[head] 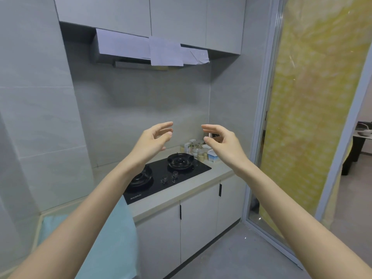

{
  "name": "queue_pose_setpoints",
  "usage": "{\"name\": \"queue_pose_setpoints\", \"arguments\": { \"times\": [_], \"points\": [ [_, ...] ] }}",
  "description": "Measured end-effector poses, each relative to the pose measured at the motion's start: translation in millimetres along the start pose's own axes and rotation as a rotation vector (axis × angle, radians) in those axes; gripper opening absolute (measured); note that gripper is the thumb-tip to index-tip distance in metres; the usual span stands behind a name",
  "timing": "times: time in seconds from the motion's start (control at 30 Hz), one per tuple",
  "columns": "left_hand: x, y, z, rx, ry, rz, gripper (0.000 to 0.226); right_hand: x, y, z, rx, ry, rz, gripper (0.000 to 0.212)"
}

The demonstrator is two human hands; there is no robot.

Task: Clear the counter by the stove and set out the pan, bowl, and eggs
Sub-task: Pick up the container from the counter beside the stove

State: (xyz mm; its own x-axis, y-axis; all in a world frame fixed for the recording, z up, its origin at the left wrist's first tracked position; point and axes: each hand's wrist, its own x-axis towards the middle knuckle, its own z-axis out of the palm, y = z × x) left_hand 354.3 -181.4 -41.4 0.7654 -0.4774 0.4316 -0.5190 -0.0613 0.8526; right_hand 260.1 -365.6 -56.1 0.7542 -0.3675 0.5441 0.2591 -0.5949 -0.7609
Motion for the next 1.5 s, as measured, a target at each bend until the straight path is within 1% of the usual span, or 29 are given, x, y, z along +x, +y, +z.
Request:
{"name": "queue_pose_setpoints", "arguments": {
  "times": [0.27, 0.5, 0.8, 0.93, 1.03, 1.2, 1.33, 1.5],
  "points": [
    [115.5, -70.5, 38.2, -0.022, -0.045, -0.018, 0.035, 90.6, 86.7, 14.5, -0.025, -0.002, 0.054, 0.033],
    [233.3, -141.8, 83.9, -0.044, -0.09, -0.04, 0.035, 181.6, 181.6, 23.9, -0.114, -0.007, 0.093, 0.034],
    [395.1, -218.0, 167.5, -0.051, -0.187, -0.076, 0.039, 307.8, 303.1, 10.0, -0.209, -0.002, 0.166, 0.034],
    [449.2, -260.8, 207.8, -0.082, -0.206, -0.147, 0.038, 352.5, 361.4, 1.2, -0.225, -0.015, 0.211, 0.032],
    [479.1, -292.6, 235.1, -0.082, -0.245, -0.205, 0.04, 379.5, 406.3, -2.8, -0.186, -0.029, 0.244, 0.032],
    [527.0, -352.5, 284.2, -0.058, -0.257, -0.305, 0.039, 428.6, 496.3, -8.3, -0.149, -0.093, 0.282, 0.032],
    [562.2, -395.2, 317.0, -0.054, -0.181, -0.409, 0.037, 468.9, 571.7, -12.0, -0.112, -0.184, 0.312, 0.033],
    [594.3, -444.1, 355.8, -0.069, -0.073, -0.563, 0.038, 516.3, 662.0, -13.3, -0.192, -0.328, 0.381, 0.034]
  ]
}}
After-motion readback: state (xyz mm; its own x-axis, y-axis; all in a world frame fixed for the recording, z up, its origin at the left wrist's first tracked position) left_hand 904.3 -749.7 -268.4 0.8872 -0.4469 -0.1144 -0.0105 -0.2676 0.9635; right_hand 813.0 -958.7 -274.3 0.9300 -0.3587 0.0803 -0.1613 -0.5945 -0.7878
